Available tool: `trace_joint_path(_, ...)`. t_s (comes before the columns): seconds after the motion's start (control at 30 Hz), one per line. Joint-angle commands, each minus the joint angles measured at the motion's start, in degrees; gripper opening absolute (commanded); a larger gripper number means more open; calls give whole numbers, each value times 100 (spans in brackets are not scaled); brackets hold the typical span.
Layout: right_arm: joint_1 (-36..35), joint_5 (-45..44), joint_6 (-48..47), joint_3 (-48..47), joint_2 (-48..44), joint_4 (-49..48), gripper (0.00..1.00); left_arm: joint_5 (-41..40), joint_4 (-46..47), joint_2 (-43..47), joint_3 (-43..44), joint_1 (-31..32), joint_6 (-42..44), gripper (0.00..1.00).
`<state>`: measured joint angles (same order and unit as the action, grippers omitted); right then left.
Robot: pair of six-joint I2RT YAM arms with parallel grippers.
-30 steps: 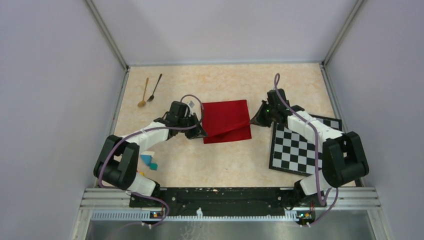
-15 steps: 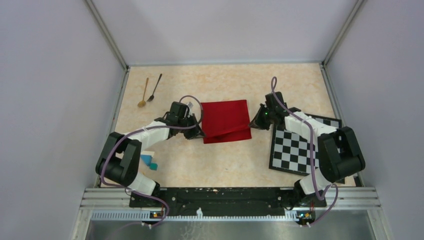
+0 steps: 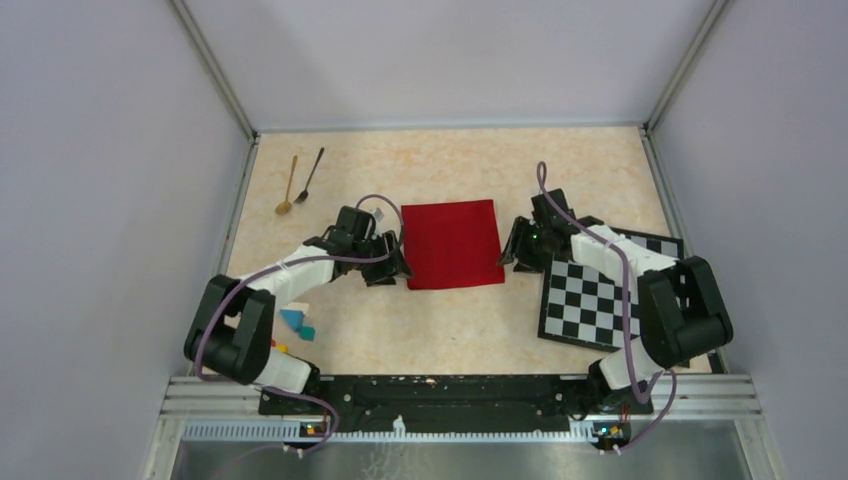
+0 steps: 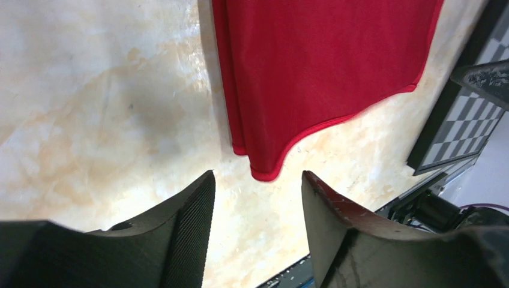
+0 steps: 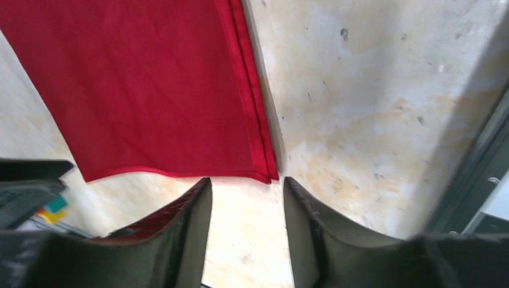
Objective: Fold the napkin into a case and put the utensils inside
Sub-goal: Smooth out the square-folded napkin at the center of the board.
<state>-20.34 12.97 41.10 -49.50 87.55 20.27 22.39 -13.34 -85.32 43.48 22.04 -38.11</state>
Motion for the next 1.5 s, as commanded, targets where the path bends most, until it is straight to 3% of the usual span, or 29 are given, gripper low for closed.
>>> trace_joint_path(0.0,52,-153,-1276,-782,-709,1029,52,-294,-568,796,254,-49,381,63)
trace_joint_path(0.1,56,342,-1573,-847,-535,860,53,146,-269,639,271,-47,306,63)
trace_joint_path(0.23,0,1460,-1368,-861,-13,-9,48,1116,559,26,312,-22,-70,53)
trace_joint_path(0.33,-6,1884,-1311,-892,365,-343,42,1298,828,-220,421,58,-192,46)
trace_joint_path(0.53,-6,1757,-1414,-528,851,-628,40,815,684,-215,454,89,-54,45)
trace_joint_path(0.73,-44,1097,-1633,-452,882,-380,39,606,677,-540,98,89,46,44)
trace_joint_path(0.93,-546,1772,-1078,-1045,862,-1006,48,405,721,-701,-53,85,184,43)
trace_joint_path(1.17,-993,2345,-222,-1817,1975,-2292,50,487,409,-145,187,72,289,46)
trace_joint_path(1.3,-811,2162,-368,-2114,2091,-2047,50,250,32,212,590,-147,404,61)
trace_joint_path(1.47,-184,1594,-1370,-2385,1876,-920,53,329,427,-79,908,-838,219,58)
